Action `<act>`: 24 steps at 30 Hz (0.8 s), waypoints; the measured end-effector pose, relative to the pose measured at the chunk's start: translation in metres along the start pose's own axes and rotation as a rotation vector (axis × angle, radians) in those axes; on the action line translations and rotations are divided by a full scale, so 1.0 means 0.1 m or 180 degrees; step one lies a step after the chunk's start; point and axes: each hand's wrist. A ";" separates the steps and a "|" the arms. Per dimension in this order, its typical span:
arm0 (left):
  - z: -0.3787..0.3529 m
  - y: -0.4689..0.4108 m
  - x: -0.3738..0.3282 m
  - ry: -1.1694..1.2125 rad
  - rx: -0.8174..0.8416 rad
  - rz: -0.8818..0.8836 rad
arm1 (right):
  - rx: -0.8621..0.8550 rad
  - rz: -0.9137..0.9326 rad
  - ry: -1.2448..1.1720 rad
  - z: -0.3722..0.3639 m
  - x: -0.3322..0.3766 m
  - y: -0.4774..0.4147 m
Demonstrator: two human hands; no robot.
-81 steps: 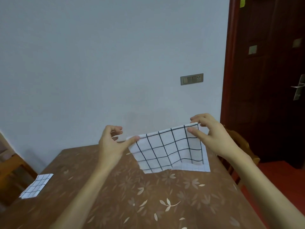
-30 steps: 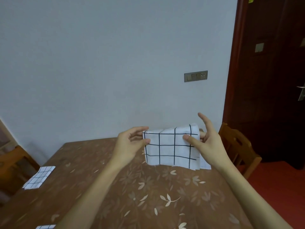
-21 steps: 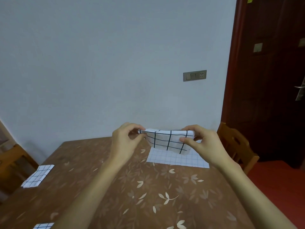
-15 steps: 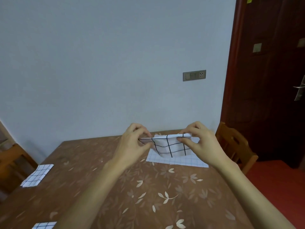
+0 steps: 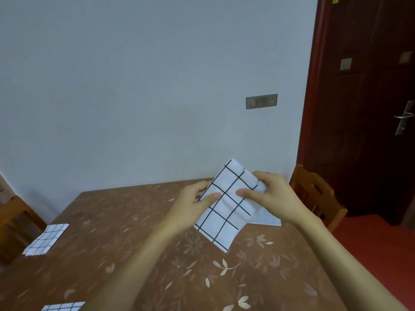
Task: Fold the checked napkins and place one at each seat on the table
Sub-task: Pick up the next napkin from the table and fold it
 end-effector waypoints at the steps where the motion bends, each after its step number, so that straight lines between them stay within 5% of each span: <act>1: 0.01 0.01 0.01 0.0097 0.0059 0.0071 | -0.0006 -0.0079 -0.0167 -0.01 -0.01 -0.01; 6: -0.02 0.07 0.11 0.0028 -0.0301 -0.0143 | -0.0380 -0.0266 -0.0989 -0.08 0.04 0.00; 9: -0.07 0.09 0.13 0.0142 -0.0661 -0.0294 | 0.0091 -0.0594 -0.1960 -0.24 0.06 0.09; 13: -0.10 0.07 0.18 0.0229 -0.0741 -0.0260 | 0.0681 -0.0637 -0.1690 -0.45 0.02 0.14; 24: 0.20 0.10 0.34 0.0850 -0.0504 0.0474 | 0.0734 -0.0719 -0.2049 -0.59 -0.19 0.04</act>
Point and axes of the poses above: each hand's wrist, its own y-axis away from the middle knuckle, its own z-axis out of the back of the hand, x = y × z, and after that the axes turned 14 degrees about y, right-handed
